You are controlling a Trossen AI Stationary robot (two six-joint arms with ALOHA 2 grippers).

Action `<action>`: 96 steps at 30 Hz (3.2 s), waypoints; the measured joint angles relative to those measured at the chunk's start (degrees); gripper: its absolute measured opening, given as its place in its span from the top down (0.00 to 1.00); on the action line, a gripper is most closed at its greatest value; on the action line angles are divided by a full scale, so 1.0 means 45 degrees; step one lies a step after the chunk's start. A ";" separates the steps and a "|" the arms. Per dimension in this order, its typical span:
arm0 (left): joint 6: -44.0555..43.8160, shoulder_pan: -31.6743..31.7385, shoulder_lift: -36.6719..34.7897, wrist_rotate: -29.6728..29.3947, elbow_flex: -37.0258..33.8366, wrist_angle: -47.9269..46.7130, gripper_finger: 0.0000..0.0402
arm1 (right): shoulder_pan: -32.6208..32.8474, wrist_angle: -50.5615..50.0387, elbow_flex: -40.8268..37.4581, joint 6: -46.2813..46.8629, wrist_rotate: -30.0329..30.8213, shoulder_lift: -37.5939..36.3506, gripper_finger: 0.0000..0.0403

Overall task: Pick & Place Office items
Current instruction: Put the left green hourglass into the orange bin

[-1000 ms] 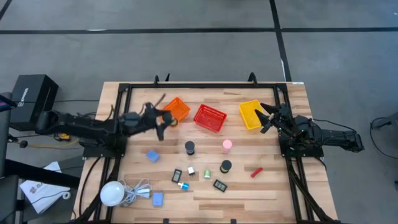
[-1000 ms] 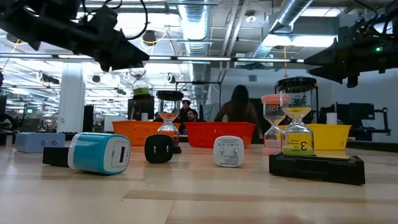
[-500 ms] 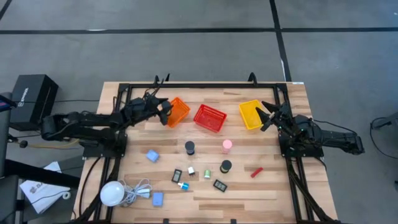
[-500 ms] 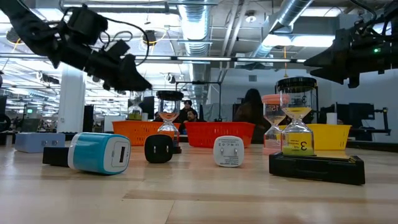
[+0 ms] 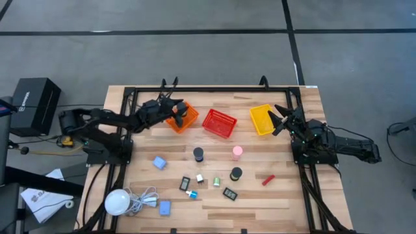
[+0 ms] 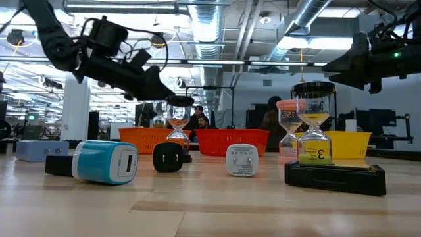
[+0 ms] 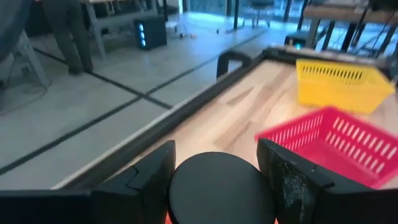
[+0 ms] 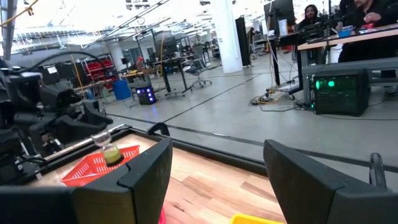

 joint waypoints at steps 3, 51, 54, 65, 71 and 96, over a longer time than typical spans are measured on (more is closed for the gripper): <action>-0.0003 -0.0005 0.0592 -0.0193 0.0133 0.0141 0.49 | 0.0000 -0.0013 0.0000 0.0005 0.0000 0.0004 0.39; -0.4586 0.1637 -0.0202 -0.0685 0.2632 -0.6686 0.35 | 0.0029 -0.0226 -0.0010 0.0670 -0.0049 0.0004 0.39; -0.4817 0.1641 -0.0202 -0.0411 0.2781 -0.6797 0.30 | 0.0029 -0.0226 -0.0010 0.0670 -0.0049 0.0004 0.39; -0.6827 0.1554 0.0595 -0.0359 0.2790 -0.7027 0.21 | 0.0029 -0.0270 -0.0010 0.0670 -0.0044 0.0004 0.39; -0.6832 0.1554 0.1559 -0.0369 0.2785 -0.6740 0.22 | 0.0029 -0.0275 -0.0010 0.0670 -0.0049 0.0004 0.39; -0.6788 0.1554 0.2431 -0.0315 0.2785 -0.4802 0.47 | 0.0029 -0.0325 -0.0006 0.0665 -0.0049 0.0004 0.39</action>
